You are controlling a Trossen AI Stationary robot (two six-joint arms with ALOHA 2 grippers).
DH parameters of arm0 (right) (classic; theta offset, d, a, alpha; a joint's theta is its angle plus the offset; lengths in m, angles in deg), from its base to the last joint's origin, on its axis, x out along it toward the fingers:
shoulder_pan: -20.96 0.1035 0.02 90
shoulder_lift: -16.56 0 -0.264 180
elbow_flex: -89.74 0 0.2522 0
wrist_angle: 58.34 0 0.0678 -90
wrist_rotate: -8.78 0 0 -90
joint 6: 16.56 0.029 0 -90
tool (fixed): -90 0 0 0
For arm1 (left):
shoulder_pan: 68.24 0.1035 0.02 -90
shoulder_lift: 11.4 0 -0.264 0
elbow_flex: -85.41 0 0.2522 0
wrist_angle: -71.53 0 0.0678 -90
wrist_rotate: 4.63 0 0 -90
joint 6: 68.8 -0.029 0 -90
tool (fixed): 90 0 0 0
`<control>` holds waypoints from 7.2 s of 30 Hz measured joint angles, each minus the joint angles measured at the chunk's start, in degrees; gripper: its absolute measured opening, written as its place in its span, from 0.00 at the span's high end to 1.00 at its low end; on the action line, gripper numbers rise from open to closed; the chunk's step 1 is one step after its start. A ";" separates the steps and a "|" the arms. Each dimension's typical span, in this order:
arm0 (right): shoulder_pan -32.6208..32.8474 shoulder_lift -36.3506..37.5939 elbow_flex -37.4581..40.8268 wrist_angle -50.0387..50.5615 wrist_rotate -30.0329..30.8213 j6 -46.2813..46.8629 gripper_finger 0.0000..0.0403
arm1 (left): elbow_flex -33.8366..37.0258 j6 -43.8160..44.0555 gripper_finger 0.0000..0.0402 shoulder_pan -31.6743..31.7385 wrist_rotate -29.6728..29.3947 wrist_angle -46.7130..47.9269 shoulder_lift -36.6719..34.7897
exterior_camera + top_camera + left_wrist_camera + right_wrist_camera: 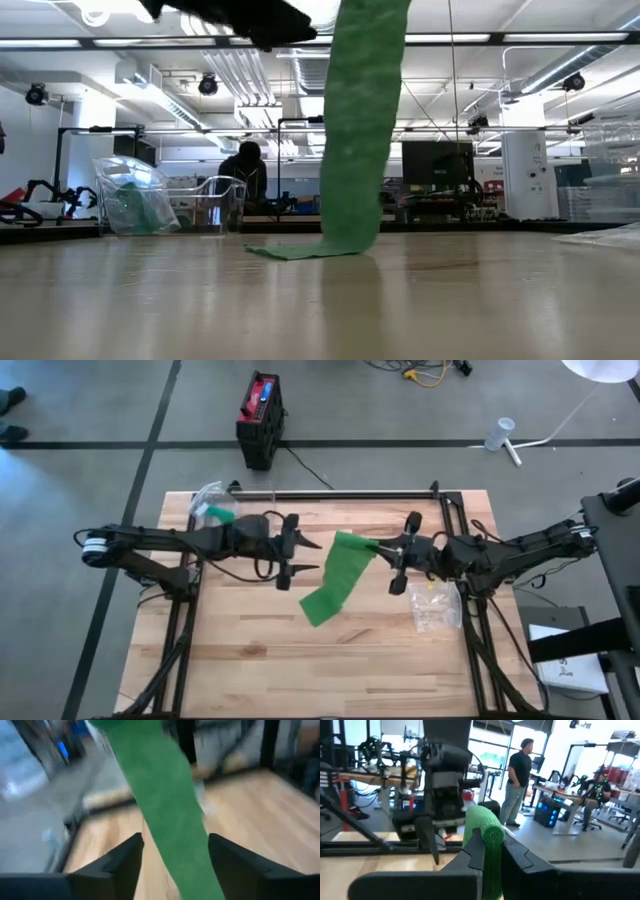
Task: Roll bandage
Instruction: Roll the green bandage
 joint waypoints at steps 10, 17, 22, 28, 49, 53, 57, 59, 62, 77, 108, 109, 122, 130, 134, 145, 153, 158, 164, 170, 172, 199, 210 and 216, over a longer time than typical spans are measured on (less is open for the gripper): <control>-0.94 -0.52 -0.02 -6.30 -0.24 -5.74 0.96 | 16.08 2.79 0.39 6.30 9.88 -37.47 3.11; -5.26 -2.02 0.70 -4.26 -0.22 -3.78 0.96 | 16.48 10.21 0.40 17.40 26.63 -41.21 4.75; -9.81 -5.58 0.53 -5.15 -1.36 -4.07 0.96 | 16.40 15.61 0.35 22.88 32.86 -50.40 6.65; -17.17 -9.09 0.55 -9.20 -9.05 -2.21 0.96 | 14.13 18.00 0.30 23.30 33.01 -55.54 11.35; -23.69 -1.84 -0.09 -0.54 -18.05 -6.41 0.96 | -0.49 6.63 0.32 25.25 36.78 -27.58 16.28; -24.15 -1.81 -0.02 -0.98 -17.80 -7.38 0.95 | -0.15 6.31 0.35 25.33 30.79 -33.36 16.19; -24.99 -4.36 0.01 -3.66 -18.28 -6.00 0.96 | -0.19 5.25 0.36 25.99 29.72 -37.38 16.82; -25.20 -5.99 0.07 -6.15 -18.33 -5.60 0.96 | -0.19 5.38 0.37 26.06 27.77 -39.02 16.87; -25.89 -8.45 0.06 -10.27 -18.54 -5.41 0.96 | -0.33 4.43 0.38 26.30 26.56 -39.45 17.43; -26.71 -18.83 -9.75 -8.47 -23.04 -5.90 0.96 | 0.42 8.67 0.96 29.07 27.47 -36.79 17.01; -31.37 -17.64 -10.19 -23.82 -40.44 -27.94 0.96 | 4.75 8.68 0.84 23.82 21.14 -22.75 4.20; -31.41 -17.30 -10.19 -23.35 -41.13 -28.72 0.96 | 4.75 8.24 0.81 23.81 20.92 -21.98 3.03; -31.43 -15.03 -10.32 -17.25 -47.82 -29.85 0.95 | 0.65 12.10 0.35 22.86 20.80 -19.59 -12.51; -31.46 -15.08 -10.32 -15.56 -47.55 -28.43 0.95 | -4.99 6.22 0.24 18.26 20.91 -18.48 -7.53; -31.56 -15.09 -10.32 -13.27 -46.42 -26.16 0.95 | -8.87 5.35 0.25 18.10 20.83 -16.96 -3.65; -31.52 -14.99 -11.11 -13.52 -46.73 -22.80 0.95 | -19.75 2.62 0.32 19.03 27.42 -2.95 5.69; -31.54 -14.98 -11.69 -13.44 -46.76 -18.87 0.95 | -20.46 2.03 0.46 19.21 26.57 -1.14 5.52; -31.52 -14.99 -11.69 -13.51 -46.82 -16.21 0.95 | -20.46 2.03 0.75 19.21 26.31 -0.98 5.66; -31.52 -14.99 -11.69 -13.42 -46.80 -10.99 0.88 | -20.43 2.03 0.93 19.21 26.30 -0.57 5.63; -31.54 -15.14 -11.65 -13.35 -43.96 5.40 0.74 | -20.43 -5.67 0.91 19.17 21.83 4.83 3.98; -31.54 -15.10 -11.65 -13.24 -43.79 10.46 0.67 | -20.42 -9.57 0.93 19.08 20.43 6.76 3.51; -31.81 -21.48 -24.94 2.68 -48.42 15.84 0.28 | -20.35 -52.59 0.94 18.21 22.87 9.54 1.74; -31.81 -22.38 -24.96 3.84 -49.35 20.28 0.32 | -20.32 -58.21 0.94 18.25 21.03 9.40 0.86; -31.81 -23.03 -24.92 3.69 -49.37 21.98 0.33 | -20.32 -59.43 0.92 18.24 20.71 9.03 0.82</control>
